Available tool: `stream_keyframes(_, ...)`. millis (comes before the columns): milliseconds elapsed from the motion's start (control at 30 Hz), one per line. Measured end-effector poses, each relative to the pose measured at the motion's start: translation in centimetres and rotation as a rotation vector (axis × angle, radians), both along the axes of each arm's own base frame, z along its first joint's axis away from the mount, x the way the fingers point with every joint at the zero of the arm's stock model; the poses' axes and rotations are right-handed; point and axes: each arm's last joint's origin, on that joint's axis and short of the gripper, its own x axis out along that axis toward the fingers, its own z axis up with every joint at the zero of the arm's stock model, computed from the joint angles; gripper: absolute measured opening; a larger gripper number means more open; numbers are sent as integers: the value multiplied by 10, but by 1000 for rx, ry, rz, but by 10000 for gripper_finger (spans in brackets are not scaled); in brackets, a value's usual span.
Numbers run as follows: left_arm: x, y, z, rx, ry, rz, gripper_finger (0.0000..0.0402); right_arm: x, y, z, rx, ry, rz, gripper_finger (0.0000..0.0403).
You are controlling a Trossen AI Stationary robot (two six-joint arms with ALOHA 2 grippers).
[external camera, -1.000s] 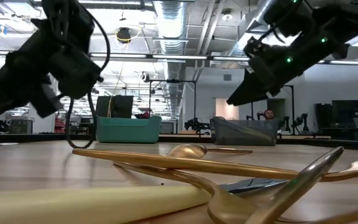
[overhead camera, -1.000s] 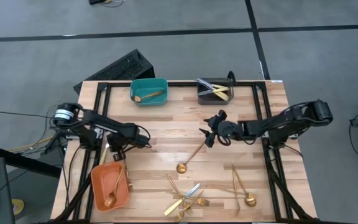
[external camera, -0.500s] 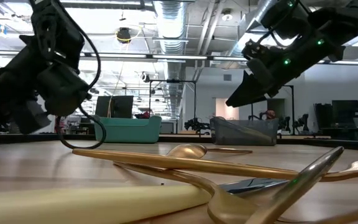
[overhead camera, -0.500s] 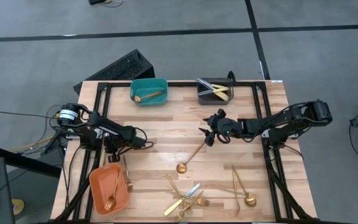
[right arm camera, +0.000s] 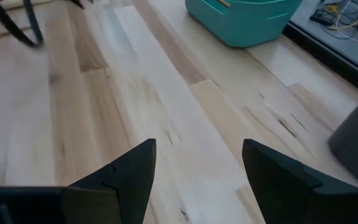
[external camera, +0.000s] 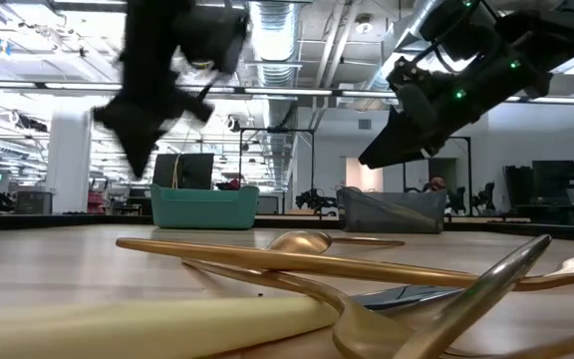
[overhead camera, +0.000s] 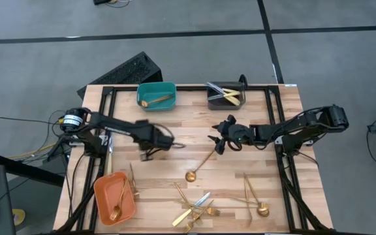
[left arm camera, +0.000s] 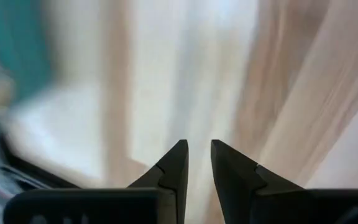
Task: Sort silverware by color (type)
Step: Put the yellow knife into the black bin
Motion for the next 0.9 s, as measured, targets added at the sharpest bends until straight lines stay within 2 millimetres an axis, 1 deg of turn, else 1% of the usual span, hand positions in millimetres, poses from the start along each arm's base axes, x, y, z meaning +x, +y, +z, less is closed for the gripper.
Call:
stream_keyframes(67, 13, 2, 28, 31, -60, -2, 59, 1, 1, 0, 19, -8, 21, 264)
stream_keyframes(100, 16, 2, 41, 35, -73, 1, 59, 1, 1, 0, 33, -10, 29, 264)
stream_keyframes(167, 15, 2, 60, 43, -65, 38, 59, 1, 2, 0, 58, -10, 44, 264)
stream_keyframes(200, 14, 2, 66, 49, -58, 61, 59, 0, 3, -1, 66, -8, 49, 264)
stream_keyframes(267, 10, 2, 68, 46, -48, 102, 59, 0, 6, -1, 72, -10, 52, 264)
stream_keyframes(333, 3, 1, 56, -1, 11, 123, 59, 1, 8, -1, 68, -10, 55, 264)
stream_keyframes(400, -7, -1, 36, -50, 96, 130, 59, 1, 7, -1, 68, -10, 54, 264)
stream_keyframes(533, -39, -1, -10, -155, 308, 130, 59, 1, 7, -1, 54, -8, 56, 264)
stream_keyframes(633, -64, 1, -37, -260, 418, 198, 59, 1, 4, -1, 31, 1, 58, 264)
stream_keyframes(733, -82, 0, -54, -373, 479, 267, 59, 1, -6, 0, 13, 3, 28, 264)
stream_keyframes(800, -94, -1, -61, -382, 521, 284, 59, 0, -16, 1, 3, -2, -1, 264)
stream_keyframes(833, -97, -1, -65, -379, 535, 290, 59, -1, -21, 1, 1, -3, -21, 264)
stream_keyframes(867, -95, -1, -66, -381, 532, 295, 58, -1, -26, 2, 2, -5, -41, 264)
stream_keyframes(900, -93, -1, -69, -380, 497, 289, 56, -2, -32, 1, 2, -3, -61, 264)
